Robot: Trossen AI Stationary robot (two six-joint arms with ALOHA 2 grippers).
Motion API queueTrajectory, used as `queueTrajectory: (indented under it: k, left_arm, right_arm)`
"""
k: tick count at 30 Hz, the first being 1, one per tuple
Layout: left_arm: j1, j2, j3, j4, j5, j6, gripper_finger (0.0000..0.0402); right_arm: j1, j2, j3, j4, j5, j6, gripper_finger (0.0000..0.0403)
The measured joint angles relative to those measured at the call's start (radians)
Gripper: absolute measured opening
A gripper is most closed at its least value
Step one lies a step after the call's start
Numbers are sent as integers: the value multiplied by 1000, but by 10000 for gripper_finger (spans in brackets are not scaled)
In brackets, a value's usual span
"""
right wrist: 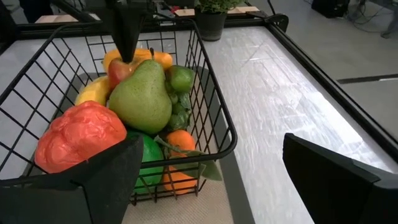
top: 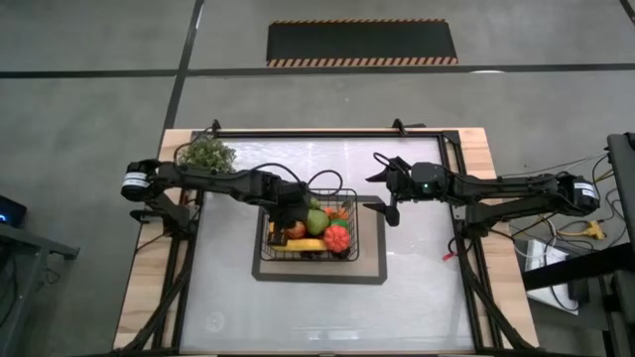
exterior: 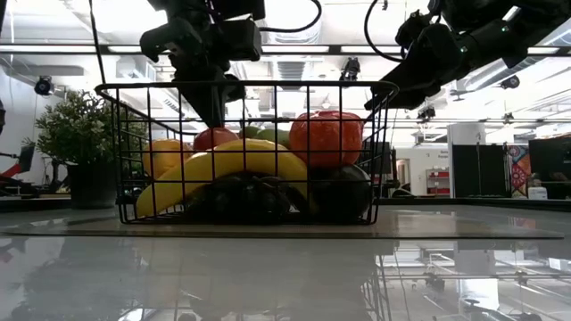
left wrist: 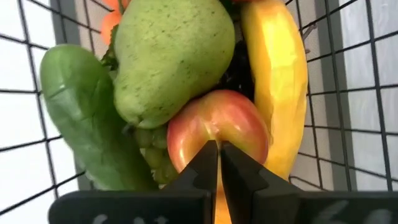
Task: Build produce basket
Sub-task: Put the red apple into the black wire basket, then return to Home Position
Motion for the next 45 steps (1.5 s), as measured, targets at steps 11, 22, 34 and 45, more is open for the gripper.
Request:
queueTrajectory:
  k: [11,22,34,45]
  left_arm:
    - [0,-168,-48,47,-84,65,1]
    - [0,-537,-512,736,-82,200,1]
    - [39,-854,-854,1050,-87,263,2]
    - [57,-1046,-973,1056,-97,232,2]
  right_arm:
    - [0,0,0,81,-1,-114,368]
    - [-1,0,-117,338,-64,-174,368]
    - [-149,-35,-244,503,-126,-143,368]
    - [-236,-125,-322,504,-135,-131,368]
